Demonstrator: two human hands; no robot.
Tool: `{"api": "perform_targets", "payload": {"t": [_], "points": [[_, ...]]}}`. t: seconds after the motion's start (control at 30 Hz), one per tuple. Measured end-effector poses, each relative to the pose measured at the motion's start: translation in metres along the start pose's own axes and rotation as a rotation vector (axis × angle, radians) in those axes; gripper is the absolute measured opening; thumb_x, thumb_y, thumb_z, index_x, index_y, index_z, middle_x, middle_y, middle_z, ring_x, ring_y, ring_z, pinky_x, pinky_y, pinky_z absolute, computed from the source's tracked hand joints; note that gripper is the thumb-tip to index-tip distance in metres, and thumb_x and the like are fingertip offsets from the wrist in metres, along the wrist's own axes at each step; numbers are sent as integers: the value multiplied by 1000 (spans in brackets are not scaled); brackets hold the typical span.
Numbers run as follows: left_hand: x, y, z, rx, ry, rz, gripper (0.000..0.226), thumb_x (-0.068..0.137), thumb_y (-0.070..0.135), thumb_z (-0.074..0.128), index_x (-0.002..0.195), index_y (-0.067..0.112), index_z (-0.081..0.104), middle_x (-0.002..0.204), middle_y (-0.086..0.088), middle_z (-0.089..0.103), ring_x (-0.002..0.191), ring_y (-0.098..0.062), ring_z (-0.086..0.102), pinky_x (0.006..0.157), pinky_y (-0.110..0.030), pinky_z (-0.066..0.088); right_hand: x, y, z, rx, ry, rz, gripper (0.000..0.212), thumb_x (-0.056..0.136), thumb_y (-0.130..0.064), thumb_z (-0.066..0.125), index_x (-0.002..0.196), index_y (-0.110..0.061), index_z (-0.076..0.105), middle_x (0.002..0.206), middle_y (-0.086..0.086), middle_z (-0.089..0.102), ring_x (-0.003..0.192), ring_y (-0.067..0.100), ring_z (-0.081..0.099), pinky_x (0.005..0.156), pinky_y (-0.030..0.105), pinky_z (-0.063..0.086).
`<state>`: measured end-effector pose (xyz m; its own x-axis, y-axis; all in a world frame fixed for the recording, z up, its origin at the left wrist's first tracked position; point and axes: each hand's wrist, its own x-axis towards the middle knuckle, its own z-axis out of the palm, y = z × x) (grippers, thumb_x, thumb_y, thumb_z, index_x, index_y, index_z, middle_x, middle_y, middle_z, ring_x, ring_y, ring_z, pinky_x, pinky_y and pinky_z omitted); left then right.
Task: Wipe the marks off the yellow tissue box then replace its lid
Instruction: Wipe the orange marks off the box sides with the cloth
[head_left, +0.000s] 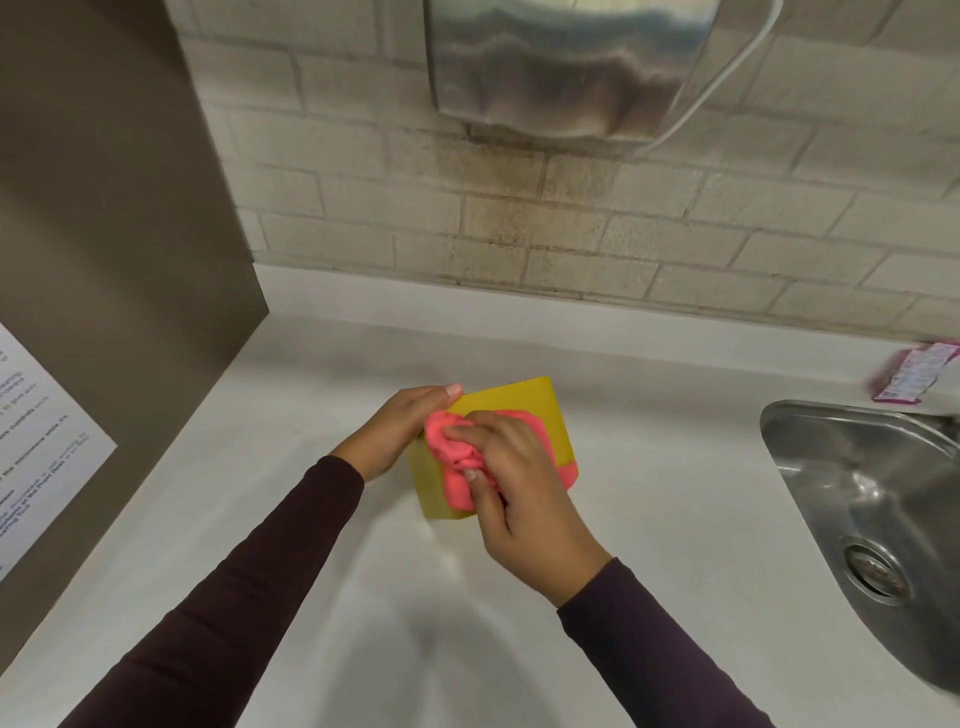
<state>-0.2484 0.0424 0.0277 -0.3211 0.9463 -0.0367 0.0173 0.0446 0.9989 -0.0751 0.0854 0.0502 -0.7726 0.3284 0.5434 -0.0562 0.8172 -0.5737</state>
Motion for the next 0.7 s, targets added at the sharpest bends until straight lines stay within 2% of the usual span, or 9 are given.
{"api": "perform_targets", "payload": {"t": [0.1,0.2,0.33,0.4,0.43,0.5,0.57,0.63,0.7], "points": [[-2,-1,-2,33,-17,22,61,83,51,49,95,-8,58,83,-10,59,77,-16,54,73,-27,44,-7,-1,-7,-86,-140,-87,36,82,-1,53,117,-12,58,115,7,58,107,20,47,97,25,34],[-1,-3,-3,55,-13,20,71,78,59,52,100,-8,58,90,-14,59,83,-20,54,80,-32,42,-17,2,-13,-176,-251,-169,29,80,-4,55,107,-12,63,113,8,58,103,24,48,93,27,34],[0,-8,-5,65,5,2,50,76,58,54,92,13,70,86,2,69,81,-9,62,76,-18,49,-37,16,-21,-283,-230,-209,23,75,-9,59,97,-14,61,108,5,53,97,23,49,85,25,35],[0,-8,-5,60,12,-15,41,76,57,53,87,22,72,81,8,70,77,-6,62,74,-14,48,-53,24,-21,-304,-182,-149,22,75,-8,55,95,-15,59,104,0,53,95,16,49,81,19,35],[0,-7,-6,56,16,-25,39,77,55,52,86,23,71,78,10,69,75,-5,62,73,-14,48,-62,28,-19,-211,-121,-26,22,74,-6,52,93,-13,59,99,-5,56,93,11,51,80,17,38],[-3,-6,-5,21,12,-44,33,81,49,50,87,23,70,75,11,70,73,-3,63,71,-13,47,-77,31,-13,227,100,397,19,74,-1,46,84,-10,59,88,-12,65,85,4,61,73,18,46],[-8,-7,-4,-27,-4,-56,27,86,44,51,96,24,68,83,12,73,79,-2,66,72,-13,49,-85,36,-8,743,269,756,14,79,-2,47,76,-10,58,86,1,71,76,13,65,64,23,50],[-16,-9,-4,-41,-51,-63,26,84,41,52,102,27,66,94,12,74,88,-2,66,78,-17,49,-89,36,-4,1142,278,882,15,83,-4,44,78,-5,58,83,16,68,71,24,61,62,28,49],[-24,-9,-5,-57,-127,-100,33,77,43,63,107,28,65,102,11,72,96,-5,65,84,-21,48,-85,31,-4,1260,237,876,14,77,-9,46,79,-2,58,71,15,61,67,27,53,61,31,46]]}}
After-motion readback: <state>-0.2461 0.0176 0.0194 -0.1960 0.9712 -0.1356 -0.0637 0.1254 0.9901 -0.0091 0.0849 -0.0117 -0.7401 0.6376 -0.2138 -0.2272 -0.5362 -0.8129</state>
